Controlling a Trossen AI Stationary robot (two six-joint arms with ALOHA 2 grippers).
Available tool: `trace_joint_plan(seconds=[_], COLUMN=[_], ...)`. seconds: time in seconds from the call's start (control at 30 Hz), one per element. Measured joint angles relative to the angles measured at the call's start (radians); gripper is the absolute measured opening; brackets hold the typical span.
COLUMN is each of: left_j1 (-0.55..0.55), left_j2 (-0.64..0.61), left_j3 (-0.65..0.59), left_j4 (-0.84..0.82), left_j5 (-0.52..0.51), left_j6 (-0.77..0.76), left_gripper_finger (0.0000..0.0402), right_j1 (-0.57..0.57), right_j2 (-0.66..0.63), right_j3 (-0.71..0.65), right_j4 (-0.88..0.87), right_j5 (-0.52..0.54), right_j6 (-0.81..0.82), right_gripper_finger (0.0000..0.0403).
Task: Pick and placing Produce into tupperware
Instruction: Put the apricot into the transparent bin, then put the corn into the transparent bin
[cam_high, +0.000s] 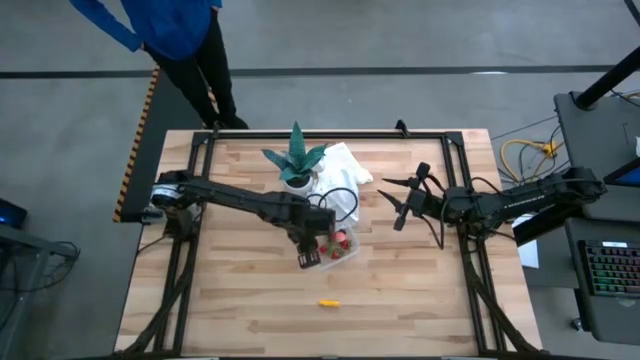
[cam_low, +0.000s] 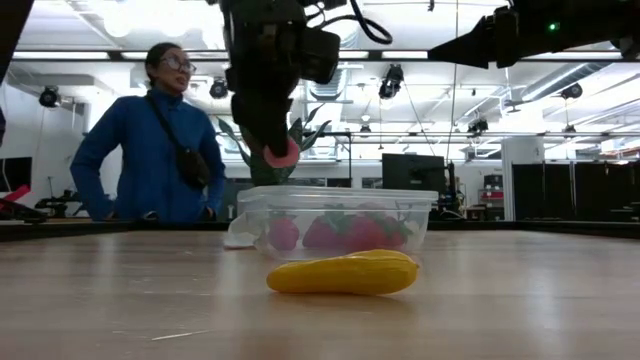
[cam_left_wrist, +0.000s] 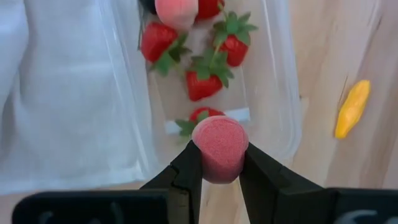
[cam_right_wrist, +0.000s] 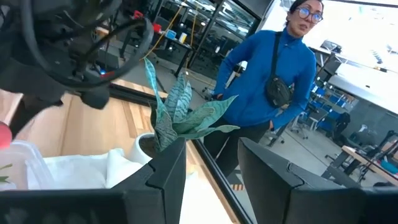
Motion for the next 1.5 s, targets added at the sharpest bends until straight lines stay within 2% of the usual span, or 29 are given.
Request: trace_joint_plan(seconds=[0.17,0.53,0.83,1.13,1.27,1.5], left_j1=[0.040,0.078,0.080,0.080,0.081,0.071], left_j2=[0.011,0.099,0.105,0.096,0.025,-0.207], left_j3=[-0.016,-0.020,-0.014,0.016,0.026,-0.014], left_j4=[0.055,0.065,0.071,0.081,0.084,0.183], left_j5=[0.072,0.084,0.086,0.099,0.099,0.082], left_j6=[0.083,0.155,0.155,0.223,0.234,0.195], left_gripper_finger=[0.0063,0.0064,0.0136,0.0188,0.0190,0.0191], right_j1=[0.000,0.000,0.000,0.000,0.000,0.000], right_j2=[0.000,0.000,0.000,0.000,0.000,0.000], right_j3=[0.000,-0.004,-0.005,-0.005,-0.005,-0.003], right_j4=[-0.002,-0.025,-0.025,-0.023,-0.023,-0.022], right_j5=[0.000,0.000,0.000,0.000,0.000,0.000], right_j6=[0.016,0.026,0.025,0.017,0.017,0.014], right_gripper_finger=[0.0139,0.0139,0.0139,0.0139,0.0139,0.0139])
